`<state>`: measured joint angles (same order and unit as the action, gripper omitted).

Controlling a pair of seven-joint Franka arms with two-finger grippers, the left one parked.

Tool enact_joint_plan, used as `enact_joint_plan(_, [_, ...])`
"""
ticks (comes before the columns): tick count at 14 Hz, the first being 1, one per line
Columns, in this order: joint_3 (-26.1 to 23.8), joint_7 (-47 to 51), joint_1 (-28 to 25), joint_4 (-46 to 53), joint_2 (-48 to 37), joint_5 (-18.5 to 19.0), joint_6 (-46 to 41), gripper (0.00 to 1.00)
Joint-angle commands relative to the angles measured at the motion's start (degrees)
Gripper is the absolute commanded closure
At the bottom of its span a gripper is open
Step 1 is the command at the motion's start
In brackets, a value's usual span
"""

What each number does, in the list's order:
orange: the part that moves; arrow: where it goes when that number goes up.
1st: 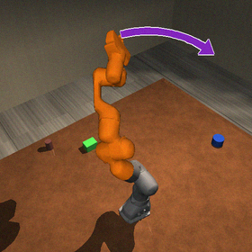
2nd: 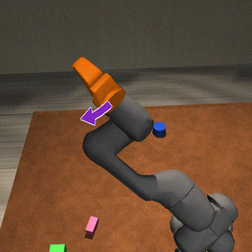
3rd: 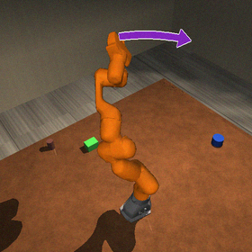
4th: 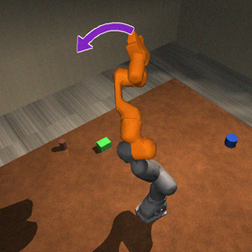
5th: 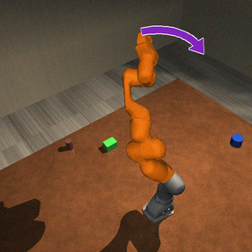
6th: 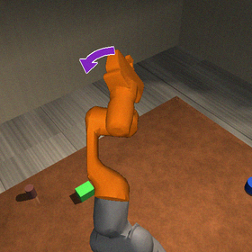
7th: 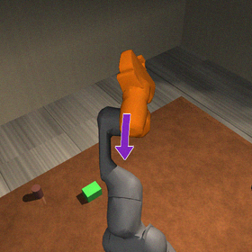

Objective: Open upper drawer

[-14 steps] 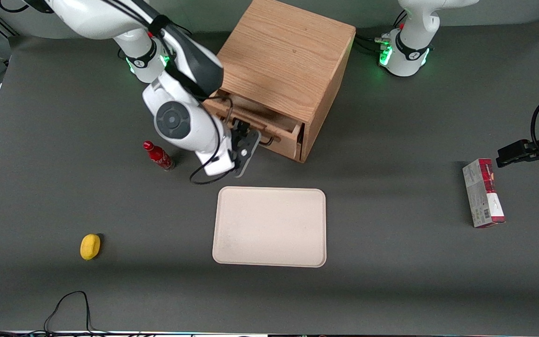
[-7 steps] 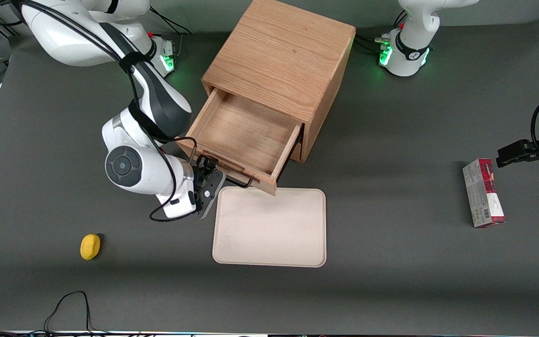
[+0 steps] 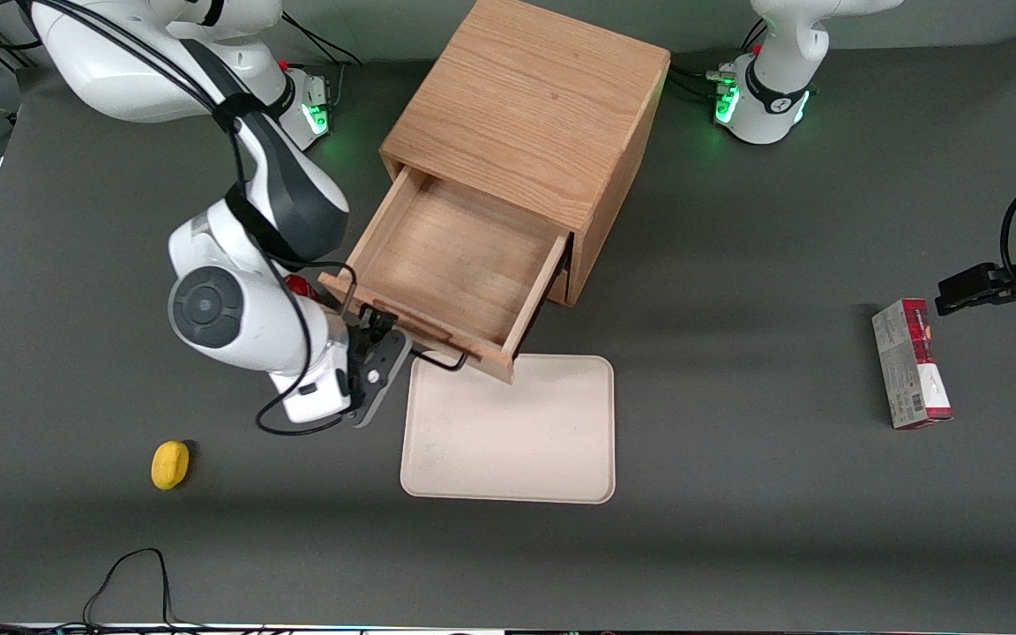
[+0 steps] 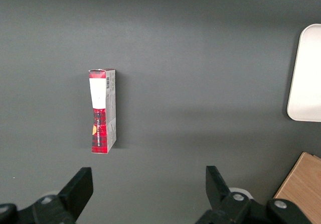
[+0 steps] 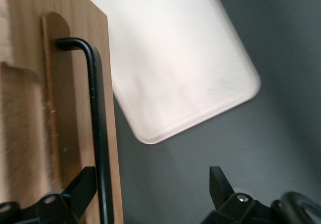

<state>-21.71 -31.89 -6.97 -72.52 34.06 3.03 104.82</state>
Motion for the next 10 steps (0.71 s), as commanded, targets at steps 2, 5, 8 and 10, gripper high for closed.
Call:
enact_joint_plan(2, [2.9, -0.72, -0.51, 6.42, -0.48, 1.19, -1.2, 0.0])
enact_joint_plan(5, [4.04, -0.28, -0.16, 6.17, -5.03, 0.66, -1.38, 0.0])
enact_joint_plan(8, [14.82, 12.75, 0.2, 0.75, -15.48, -10.82, -14.0, 0.0])
enact_joint_plan(10, [18.88, 22.7, 0.2, -9.33, -24.43, -11.38, -15.09, 0.0])
